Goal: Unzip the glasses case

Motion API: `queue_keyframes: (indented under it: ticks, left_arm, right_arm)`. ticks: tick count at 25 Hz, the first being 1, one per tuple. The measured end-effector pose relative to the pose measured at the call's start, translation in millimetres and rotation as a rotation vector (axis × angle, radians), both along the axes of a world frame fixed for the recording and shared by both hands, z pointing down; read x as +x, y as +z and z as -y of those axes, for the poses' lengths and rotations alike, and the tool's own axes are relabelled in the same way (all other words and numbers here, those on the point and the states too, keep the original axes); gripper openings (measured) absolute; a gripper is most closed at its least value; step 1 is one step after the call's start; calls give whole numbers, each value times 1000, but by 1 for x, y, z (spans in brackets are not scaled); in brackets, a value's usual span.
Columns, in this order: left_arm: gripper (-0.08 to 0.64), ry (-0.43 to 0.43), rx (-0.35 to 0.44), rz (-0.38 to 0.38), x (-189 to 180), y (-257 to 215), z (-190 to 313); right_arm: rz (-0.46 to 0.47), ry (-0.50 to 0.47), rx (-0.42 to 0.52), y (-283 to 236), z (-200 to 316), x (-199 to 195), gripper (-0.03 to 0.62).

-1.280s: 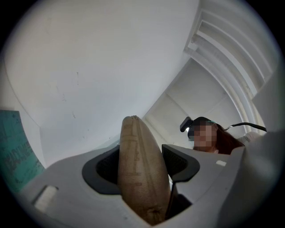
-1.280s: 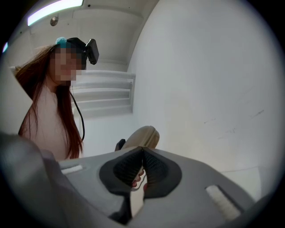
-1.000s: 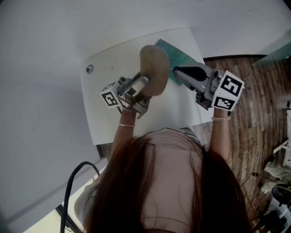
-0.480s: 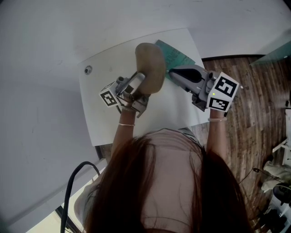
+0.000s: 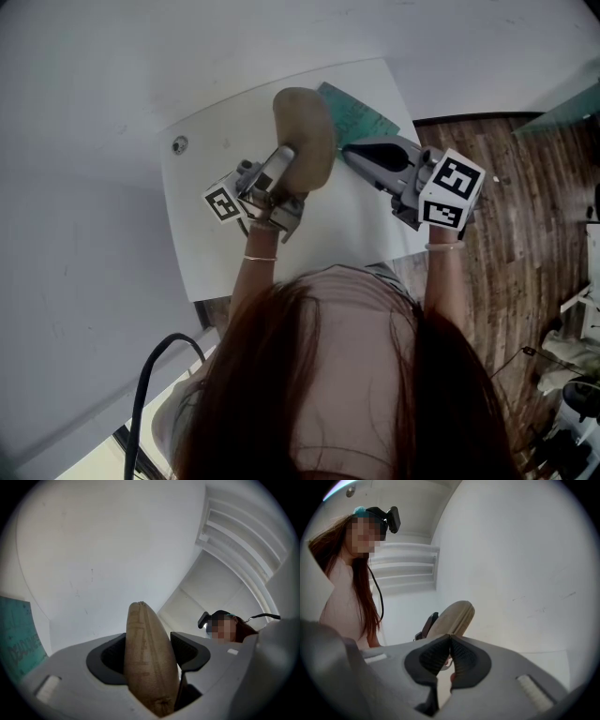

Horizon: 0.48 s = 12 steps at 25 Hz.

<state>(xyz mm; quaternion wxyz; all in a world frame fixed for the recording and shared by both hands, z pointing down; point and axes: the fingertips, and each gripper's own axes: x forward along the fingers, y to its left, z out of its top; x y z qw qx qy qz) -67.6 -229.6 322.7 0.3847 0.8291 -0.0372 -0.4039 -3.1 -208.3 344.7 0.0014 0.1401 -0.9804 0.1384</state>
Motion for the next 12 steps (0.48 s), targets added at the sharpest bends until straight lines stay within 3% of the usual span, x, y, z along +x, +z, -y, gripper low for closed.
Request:
queue_keyframes:
  ticks: [12]
  left_arm:
    - [291,-31,-41,-25,-8,1,5]
  right_arm:
    - [-12,-2,-19,8,-6,-8,5]
